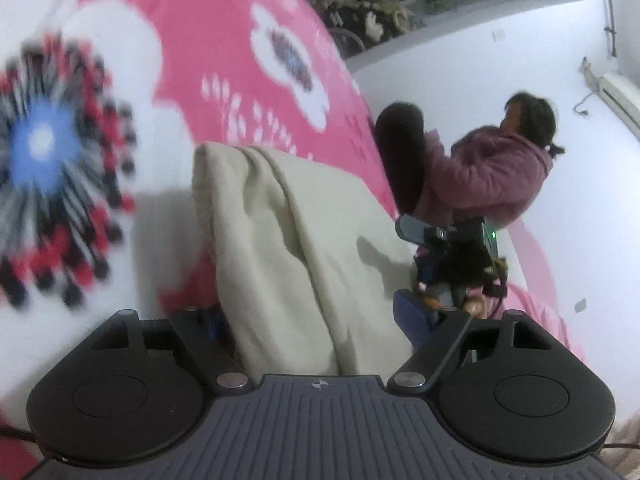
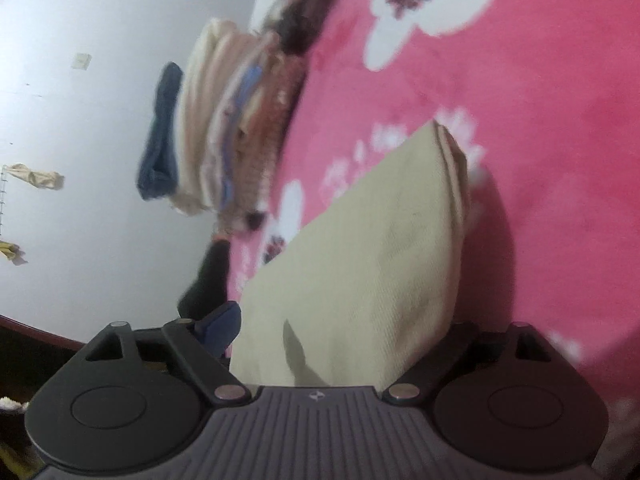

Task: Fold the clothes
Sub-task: 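Grasp the folded trousers with both grippers and lift them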

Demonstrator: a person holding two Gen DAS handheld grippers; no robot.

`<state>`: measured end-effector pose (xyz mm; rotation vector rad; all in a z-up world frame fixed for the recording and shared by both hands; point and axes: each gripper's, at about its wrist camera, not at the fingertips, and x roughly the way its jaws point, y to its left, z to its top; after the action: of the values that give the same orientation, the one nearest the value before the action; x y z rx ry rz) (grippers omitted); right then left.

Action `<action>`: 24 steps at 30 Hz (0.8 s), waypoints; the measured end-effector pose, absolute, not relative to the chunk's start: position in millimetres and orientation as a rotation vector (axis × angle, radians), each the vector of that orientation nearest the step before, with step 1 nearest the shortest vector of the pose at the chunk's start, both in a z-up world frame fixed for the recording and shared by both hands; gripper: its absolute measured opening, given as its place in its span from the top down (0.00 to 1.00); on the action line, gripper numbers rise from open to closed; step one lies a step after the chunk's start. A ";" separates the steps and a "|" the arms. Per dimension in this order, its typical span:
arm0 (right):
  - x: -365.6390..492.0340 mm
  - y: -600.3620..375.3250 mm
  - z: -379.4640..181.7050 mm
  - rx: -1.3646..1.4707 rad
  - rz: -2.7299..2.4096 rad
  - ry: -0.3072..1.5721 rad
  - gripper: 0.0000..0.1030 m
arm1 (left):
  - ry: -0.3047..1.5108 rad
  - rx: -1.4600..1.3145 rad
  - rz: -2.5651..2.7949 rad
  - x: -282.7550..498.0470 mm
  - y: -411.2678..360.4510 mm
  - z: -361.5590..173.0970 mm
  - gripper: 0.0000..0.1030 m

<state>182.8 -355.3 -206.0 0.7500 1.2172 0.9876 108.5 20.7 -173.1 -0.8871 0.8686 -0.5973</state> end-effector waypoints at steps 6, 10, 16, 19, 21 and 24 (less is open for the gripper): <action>197.0 -335.0 -201.6 0.678 0.934 1.152 0.15 | 0.888 -0.781 -0.547 137.3 50.1 -179.4 0.22; 202.2 -329.7 -214.9 0.585 0.880 1.189 0.19 | 0.899 -0.618 -0.578 130.4 34.4 -193.5 0.21; 186.3 -314.0 -194.8 0.449 0.806 1.135 0.33 | 0.830 -0.481 -0.500 119.5 10.3 -175.7 0.41; 166.5 -311.9 -175.5 0.355 0.761 1.068 0.53 | 0.784 -0.407 -0.488 108.0 13.0 -160.7 0.51; 150.7 -314.0 -160.4 0.318 0.734 1.013 0.60 | 0.760 -0.413 -0.489 104.5 10.9 -152.0 0.56; 129.6 -306.2 -135.8 0.279 0.694 0.939 0.63 | 0.717 -0.403 -0.498 92.0 8.6 -132.7 0.60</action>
<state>129.6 -306.2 -135.8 0.2787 0.9386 0.6937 92.0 8.6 -132.7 -0.4026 0.7169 -0.4980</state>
